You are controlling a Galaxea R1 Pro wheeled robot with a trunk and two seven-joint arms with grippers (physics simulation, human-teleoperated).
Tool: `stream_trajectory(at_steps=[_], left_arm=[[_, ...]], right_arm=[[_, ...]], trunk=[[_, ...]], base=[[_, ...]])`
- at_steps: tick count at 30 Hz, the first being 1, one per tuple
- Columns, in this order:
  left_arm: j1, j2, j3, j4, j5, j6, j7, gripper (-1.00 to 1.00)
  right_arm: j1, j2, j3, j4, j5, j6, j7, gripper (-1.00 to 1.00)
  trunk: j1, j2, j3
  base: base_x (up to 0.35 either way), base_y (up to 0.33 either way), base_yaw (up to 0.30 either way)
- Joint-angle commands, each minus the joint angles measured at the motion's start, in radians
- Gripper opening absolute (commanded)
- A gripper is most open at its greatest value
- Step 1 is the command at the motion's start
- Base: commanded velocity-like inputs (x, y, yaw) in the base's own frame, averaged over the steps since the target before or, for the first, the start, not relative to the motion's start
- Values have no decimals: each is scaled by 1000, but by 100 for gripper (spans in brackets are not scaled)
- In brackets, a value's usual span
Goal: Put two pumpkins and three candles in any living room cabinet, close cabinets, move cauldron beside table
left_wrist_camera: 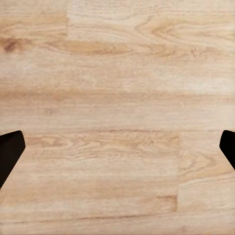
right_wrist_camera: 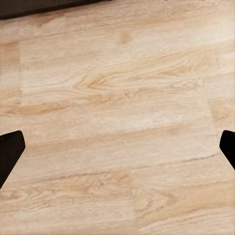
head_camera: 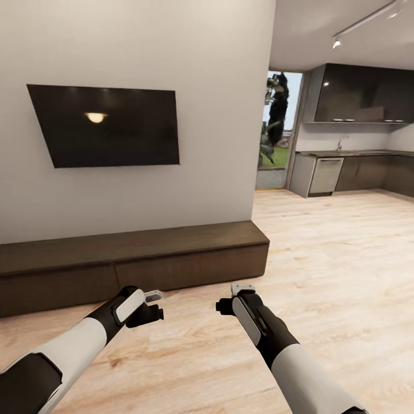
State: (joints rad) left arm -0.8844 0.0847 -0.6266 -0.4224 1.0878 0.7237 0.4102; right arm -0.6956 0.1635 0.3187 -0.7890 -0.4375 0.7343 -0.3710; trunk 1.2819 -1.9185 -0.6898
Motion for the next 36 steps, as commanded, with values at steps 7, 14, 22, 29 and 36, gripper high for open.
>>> stream_trajectory(at_steps=[7, 14, 22, 29, 36], left_arm=[[-1, 1, -7, -2, 11, 1, 8, 100], [-1, 1, -7, -2, 11, 1, 8, 100], [-1, 1, -8, -2, 11, 1, 9, 100], [-1, 1, -8, -2, 11, 0, 9, 100], [-1, 1, -8, -3, 10, 0, 8, 100]], right_arm=[[-1, 0, 8, -8, -11, 0, -11, 100], [-1, -1, 7, -12, -10, -1, -11, 100], [-1, 0, 8, -13, -10, -1, -11, 100], [-1, 0, 8, -12, -10, -1, -11, 100], [-1, -1, 7, -13, -10, -2, -11, 100]], trunk=[[0, -1, -1], [0, -1, -1], [0, -1, -1], [0, -1, -1], [0, -1, -1]], base=[[16, 65, 1], [1, 22, 1], [0, -120, 184], [0, -196, 274], [50, -147, 99]])
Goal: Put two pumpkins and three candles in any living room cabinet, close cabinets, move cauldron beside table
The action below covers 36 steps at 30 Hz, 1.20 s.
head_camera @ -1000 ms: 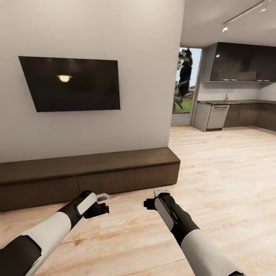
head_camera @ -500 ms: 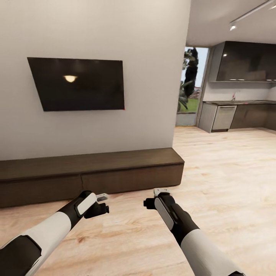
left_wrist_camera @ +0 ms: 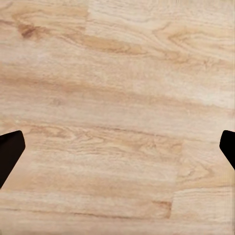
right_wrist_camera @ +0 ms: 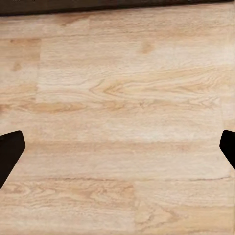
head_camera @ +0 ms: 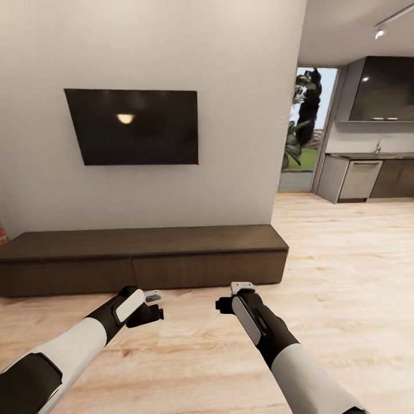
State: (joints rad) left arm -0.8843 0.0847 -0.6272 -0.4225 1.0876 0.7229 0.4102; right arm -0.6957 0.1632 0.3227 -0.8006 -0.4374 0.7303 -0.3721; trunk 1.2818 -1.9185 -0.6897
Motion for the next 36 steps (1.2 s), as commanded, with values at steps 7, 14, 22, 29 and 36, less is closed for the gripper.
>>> stream_trajectory(at_steps=[7, 14, 22, 29, 36], left_arm=[[-1, 1, -8, -2, 10, 1, 8, 100], [-1, 2, -8, -7, 10, 2, 6, 100], [2, 42, -5, -123, 22, 68, 4, 100], [12, 233, -6, -455, 237, 195, 3, 100], [52, 445, -6, -799, 519, 267, 3, 100]], right_arm=[[-1, -2, 3, -1, -11, 1, -10, 100], [-1, -3, -1, -1, -11, -3, -10, 100], [0, -9, -55, 1, -13, -7, -9, 100], [1, -11, -227, 3, -12, -9, -6, 100], [1, -12, -350, 3, -12, -33, -5, 100]], trunk=[[0, 0, 0], [0, 0, 0], [0, 0, 0], [0, 0, 0], [0, 0, 0]], base=[[171, 68, -119], [61, 32, -92], [8, 4, -12], [1, 0, -1], [0, 0, 0]])
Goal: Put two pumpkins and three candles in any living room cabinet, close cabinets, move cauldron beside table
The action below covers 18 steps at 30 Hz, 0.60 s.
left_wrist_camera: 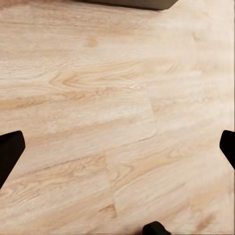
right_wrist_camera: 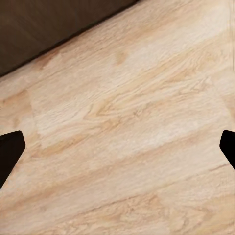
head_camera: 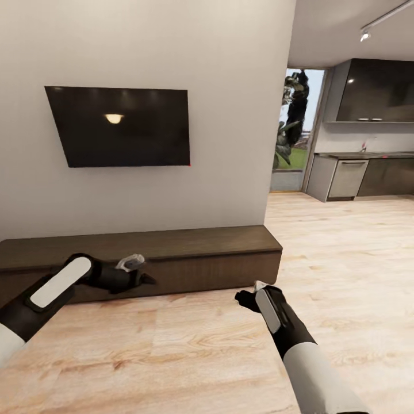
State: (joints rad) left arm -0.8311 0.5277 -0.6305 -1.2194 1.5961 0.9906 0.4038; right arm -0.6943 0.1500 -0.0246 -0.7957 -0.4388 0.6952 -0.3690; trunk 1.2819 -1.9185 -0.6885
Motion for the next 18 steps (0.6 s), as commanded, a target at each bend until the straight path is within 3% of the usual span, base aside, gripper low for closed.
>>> stream_trajectory(at_steps=[1, 4, 8, 12, 13, 16, 17, 18], left_arm=[[8, 40, -3, -62, 62, 6, 10, 100], [19, 92, -4, -149, 149, 14, 9, 100], [23, 113, -4, -201, 194, 22, 7, 100], [25, 119, -5, -232, 216, 46, 3, 100], [25, 119, -5, -238, 219, 51, 2, 100], [25, 118, -5, -243, 222, 56, 1, 100], [26, 118, -6, -244, 223, 57, -1, 100], [26, 117, -6, -245, 224, 57, -3, 100]], right_arm=[[-1, 1, -24, -2, -11, -8, -8, 100], [-1, 0, -58, -1, -19, -18, -7, 100], [1, -1, -81, -2, -66, -22, -7, 100], [2, -16, -91, 0, -193, -25, 35, 100], [3, -27, -93, 1, -247, -25, 81, 100], [6, -50, -103, 2, -325, -27, 168, 100], [8, -70, -128, 3, -374, -38, 227, 100], [9, -80, -144, 5, -395, -51, 253, 100]], trunk=[[0, -1, -1], [0, -1, -1], [0, -1, -1], [0, -1, -1], [0, -1, -1], [0, -1, -1], [0, -1, -1], [0, -1, -1]], base=[[0, 0, 0], [0, 0, 0], [0, 0, 0], [0, 0, 0], [0, 0, 0], [0, 0, 0], [0, 0, 0], [0, 0, 0]])
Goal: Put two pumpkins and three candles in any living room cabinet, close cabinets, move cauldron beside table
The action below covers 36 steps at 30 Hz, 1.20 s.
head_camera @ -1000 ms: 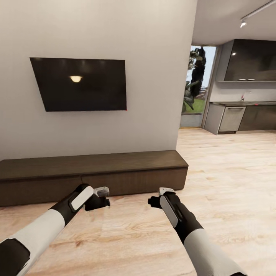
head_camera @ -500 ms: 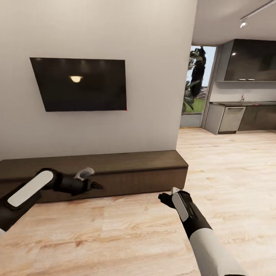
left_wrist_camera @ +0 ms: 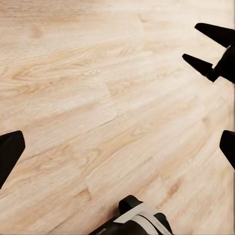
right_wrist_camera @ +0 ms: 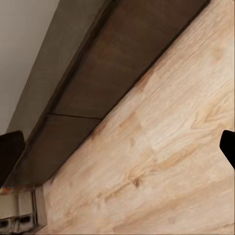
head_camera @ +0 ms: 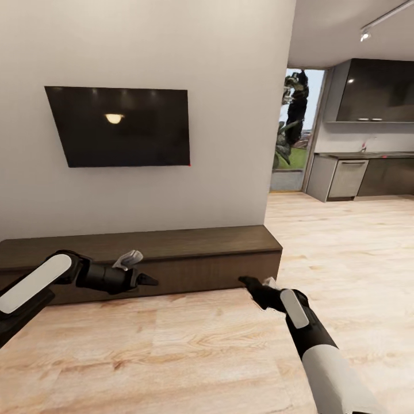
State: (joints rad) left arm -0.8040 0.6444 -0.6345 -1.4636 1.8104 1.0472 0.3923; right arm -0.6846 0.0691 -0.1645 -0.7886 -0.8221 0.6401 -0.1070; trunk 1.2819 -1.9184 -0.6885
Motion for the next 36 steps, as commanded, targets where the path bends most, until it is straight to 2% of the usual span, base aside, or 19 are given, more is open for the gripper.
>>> stream_trajectory(at_steps=[1, 3, 5, 13, 14, 17, 18, 20, 23, 25, 27, 28, 30, 32, 36], left_arm=[[-1, 1, -2, -1, 10, 0, 6, 100], [-2, -1, -3, -3, 10, 0, -13, 100], [-2, -4, -4, -3, 8, 0, -30, 100], [-2, -15, -6, -5, 5, 0, -49, 100], [-2, -24, -7, -7, 3, 0, -49, 100], [-2, -37, -7, -7, 2, 0, -49, 100], [-2, -42, -7, -7, 1, 0, -50, 100], [-2, -45, -7, -7, 0, 0, -49, 100], [-2, -48, -8, -7, -1, 0, -49, 100], [-2, -49, -8, -7, -1, 0, -49, 100], [-2, -51, -8, -7, -1, 0, -50, 100], [-2, -53, -8, -7, 0, 0, -51, 100], [-2, -56, -9, -8, 2, 0, -52, 100], [-2, -68, -10, -11, 6, 0, -70, 100], [-3, -133, -12, -13, 8, 0, -163, 100]], right_arm=[[1, -8, -20, 2, -30, -13, 15, 100], [3, -30, -66, 27, -75, -108, 77, 100], [4, -36, -79, 43, -87, -159, 98, 100], [5, -39, -87, 84, -91, -218, 105, 100], [5, -38, -86, 89, -91, -243, 106, 100], [4, -37, -71, 108, -90, -294, 107, 100], [4, -34, -42, 120, -88, -329, 107, 100], [4, -30, -13, 129, -89, -361, 106, 100], [4, -20, 21, 138, -95, -404, 114, 100], [4, -16, 29, 141, -107, -414, 126, 100], [4, -13, 36, 145, -151, -421, 159, 100], [3, -15, 42, 158, -205, -421, 196, 100], [3, -17, 45, 181, -238, -421, 225, 100], [3, -18, 46, 198, -256, -421, 241, 100], [3, -19, 45, 212, -270, -422, 253, 100]], trunk=[[0, -1, -1], [0, -1, -1], [0, -1, -1], [0, -1, -1], [0, -1, -1], [0, -1, -1], [0, -1, -1], [0, -1, -1], [0, -1, -1], [0, -1, -1], [0, -1, -1], [0, -1, -1], [0, -1, -1], [0, -1, -1], [0, -1, -1]], base=[[0, 0, 0], [0, 0, 0], [0, 0, 0], [0, 0, 0], [0, 0, 0], [0, 0, 0], [0, 0, 0], [0, 0, 0], [0, 0, 0], [0, 0, 0], [0, 0, 0], [0, 0, 0], [0, 0, 0], [0, 0, 0], [0, 0, 0]])
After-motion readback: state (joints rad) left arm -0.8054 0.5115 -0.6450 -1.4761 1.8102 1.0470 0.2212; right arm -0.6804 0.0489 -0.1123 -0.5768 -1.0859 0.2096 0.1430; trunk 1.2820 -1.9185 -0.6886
